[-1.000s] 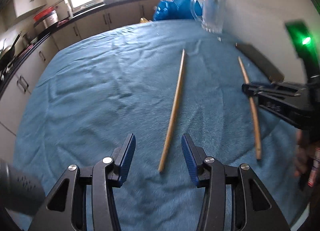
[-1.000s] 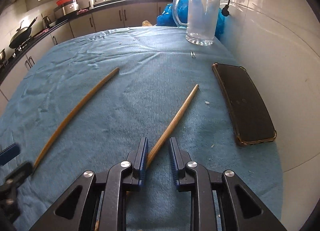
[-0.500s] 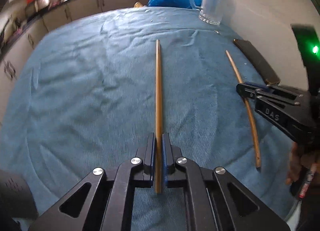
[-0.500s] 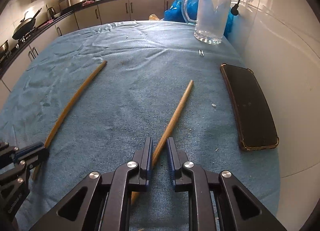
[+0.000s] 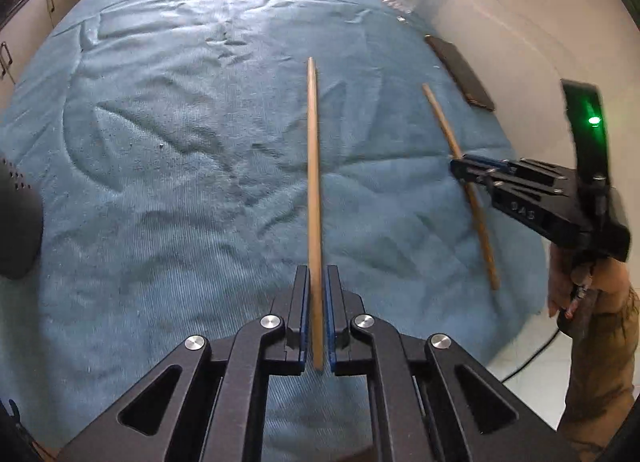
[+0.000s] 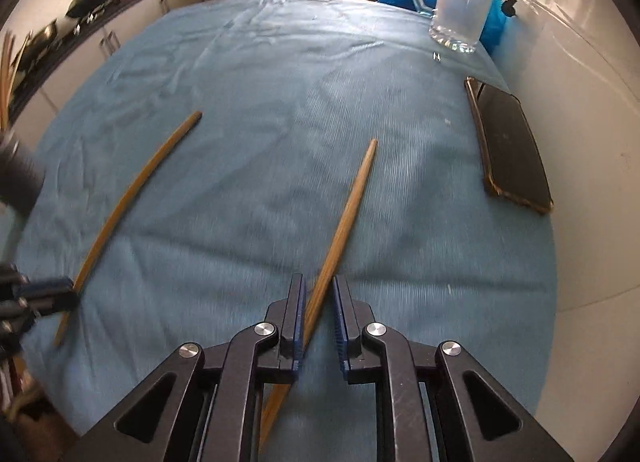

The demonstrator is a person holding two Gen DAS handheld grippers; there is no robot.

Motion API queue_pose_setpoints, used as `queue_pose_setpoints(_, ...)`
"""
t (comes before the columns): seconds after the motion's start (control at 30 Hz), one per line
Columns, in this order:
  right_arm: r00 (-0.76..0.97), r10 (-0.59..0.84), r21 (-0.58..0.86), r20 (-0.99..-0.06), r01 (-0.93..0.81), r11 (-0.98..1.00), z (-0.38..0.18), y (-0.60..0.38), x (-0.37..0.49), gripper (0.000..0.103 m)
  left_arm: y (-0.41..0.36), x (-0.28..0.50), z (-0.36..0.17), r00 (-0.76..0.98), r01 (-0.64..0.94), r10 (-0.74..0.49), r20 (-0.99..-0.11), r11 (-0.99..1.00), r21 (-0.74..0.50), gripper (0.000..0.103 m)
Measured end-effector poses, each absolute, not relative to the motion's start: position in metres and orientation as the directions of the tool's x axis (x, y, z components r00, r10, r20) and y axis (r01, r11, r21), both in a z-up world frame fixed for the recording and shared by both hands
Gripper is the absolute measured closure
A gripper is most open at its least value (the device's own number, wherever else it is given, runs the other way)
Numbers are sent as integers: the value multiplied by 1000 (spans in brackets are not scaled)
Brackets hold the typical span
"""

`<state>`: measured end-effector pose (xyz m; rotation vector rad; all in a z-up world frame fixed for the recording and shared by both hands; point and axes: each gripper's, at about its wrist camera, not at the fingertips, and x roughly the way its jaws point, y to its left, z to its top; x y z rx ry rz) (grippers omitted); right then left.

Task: Organize utensils
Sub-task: 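Grasp a wooden chopstick with the left gripper while the right gripper grasps another, then lift both chopsticks upright and carry them toward the grey cup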

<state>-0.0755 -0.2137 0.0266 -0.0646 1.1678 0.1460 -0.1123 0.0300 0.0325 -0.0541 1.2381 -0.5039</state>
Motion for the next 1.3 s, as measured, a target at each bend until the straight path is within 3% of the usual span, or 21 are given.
queue_pose_setpoints(0.03,376,82,31,-923,-140,990,27,-216,-79,79,30,-116,38,252,352,-393,-884,888,-295,91)
queue_pose_setpoints(0.07,373,86,38,-924,-134,990,27,-218,-81,74,30,-117,42,270,362,-388,-881,889,-280,80)
queue_pose_setpoints(0.13,368,106,68,-924,-117,991,28,-224,-82,73,30,-116,48,310,364,-378,-872,895,-259,65)
queue_pose_setpoints(0.53,318,87,79,-944,-38,996,24,-245,-28,73,-12,-34,30,287,324,-303,-909,924,-206,64)
queue_pose_setpoints(0.93,102,169,167,-980,-34,985,20,-254,4,73,-43,12,24,242,357,-195,-950,929,-100,65)
queue_pose_setpoints(1.1,84,123,118,-989,-70,991,19,-243,11,73,-57,16,23,227,429,-171,-959,901,-59,66)
queue_pose_setpoints(1.17,115,87,77,-990,-89,993,19,-236,9,75,-57,16,22,239,428,-185,-953,901,-68,97)
queue_pose_setpoints(1.3,199,73,54,-977,-97,994,21,-223,-3,91,-43,-1,26,283,410,-219,-934,908,-89,97)
